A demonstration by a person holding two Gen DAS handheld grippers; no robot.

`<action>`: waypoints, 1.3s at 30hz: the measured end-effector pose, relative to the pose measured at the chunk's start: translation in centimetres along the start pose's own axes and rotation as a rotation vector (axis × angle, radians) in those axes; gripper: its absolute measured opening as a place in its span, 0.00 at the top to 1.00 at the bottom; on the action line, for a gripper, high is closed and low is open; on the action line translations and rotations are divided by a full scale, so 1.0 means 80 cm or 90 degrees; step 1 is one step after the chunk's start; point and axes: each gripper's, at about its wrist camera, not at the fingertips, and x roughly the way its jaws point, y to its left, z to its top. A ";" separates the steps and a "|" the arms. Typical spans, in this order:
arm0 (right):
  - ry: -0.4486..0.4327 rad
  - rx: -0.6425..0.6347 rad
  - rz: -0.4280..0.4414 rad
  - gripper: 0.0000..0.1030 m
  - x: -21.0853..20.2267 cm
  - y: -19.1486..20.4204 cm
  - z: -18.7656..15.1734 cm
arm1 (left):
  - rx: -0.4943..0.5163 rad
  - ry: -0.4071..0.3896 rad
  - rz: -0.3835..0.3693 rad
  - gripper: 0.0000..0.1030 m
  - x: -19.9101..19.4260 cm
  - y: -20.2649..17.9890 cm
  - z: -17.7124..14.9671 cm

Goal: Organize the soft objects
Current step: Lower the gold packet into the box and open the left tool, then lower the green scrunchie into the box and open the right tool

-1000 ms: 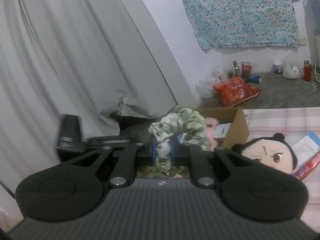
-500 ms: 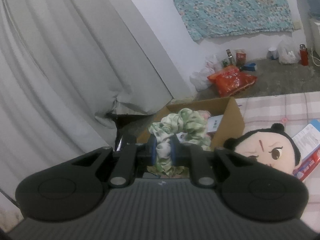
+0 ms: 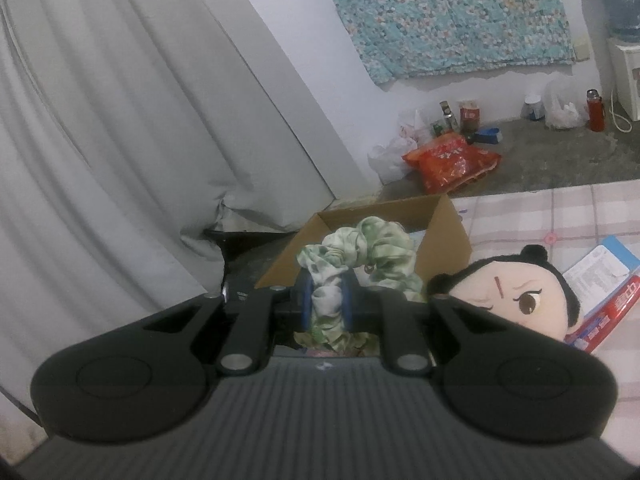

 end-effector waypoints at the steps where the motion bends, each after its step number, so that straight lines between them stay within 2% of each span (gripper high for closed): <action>1: 0.000 -0.004 -0.001 0.86 -0.001 0.004 0.001 | 0.009 -0.006 -0.005 0.13 -0.010 -0.001 -0.003; 7: 0.006 -0.047 -0.009 0.86 -0.001 0.030 0.009 | 0.103 -0.057 -0.078 0.11 -0.091 -0.007 -0.009; 11: 0.020 -0.079 -0.010 0.86 0.009 0.049 0.015 | 0.159 -0.128 -0.115 0.11 -0.152 0.001 -0.012; 16: 0.053 -0.108 -0.003 0.86 0.042 0.075 0.021 | 0.205 -0.238 -0.126 0.10 -0.207 0.020 -0.007; 19: 0.088 -0.113 0.019 0.86 0.071 0.092 0.021 | 0.225 -0.293 -0.124 0.10 -0.230 0.034 -0.005; 23: 0.178 -0.098 0.071 0.86 0.125 0.111 0.015 | 0.243 -0.350 -0.112 0.09 -0.252 0.053 -0.001; 26: 0.289 -0.070 0.104 0.86 0.188 0.122 -0.005 | 0.241 -0.379 -0.106 0.08 -0.267 0.068 0.005; 33: 0.496 -0.047 0.104 0.86 0.323 0.151 -0.081 | 0.221 -0.394 -0.098 0.08 -0.279 0.096 0.026; 36: 0.550 -0.030 0.112 0.86 0.360 0.165 -0.105 | 0.215 -0.386 -0.100 0.08 -0.277 0.103 0.035; 39: 0.578 -0.016 0.122 0.84 0.391 0.177 -0.121 | 0.214 -0.391 -0.097 0.08 -0.276 0.107 0.038</action>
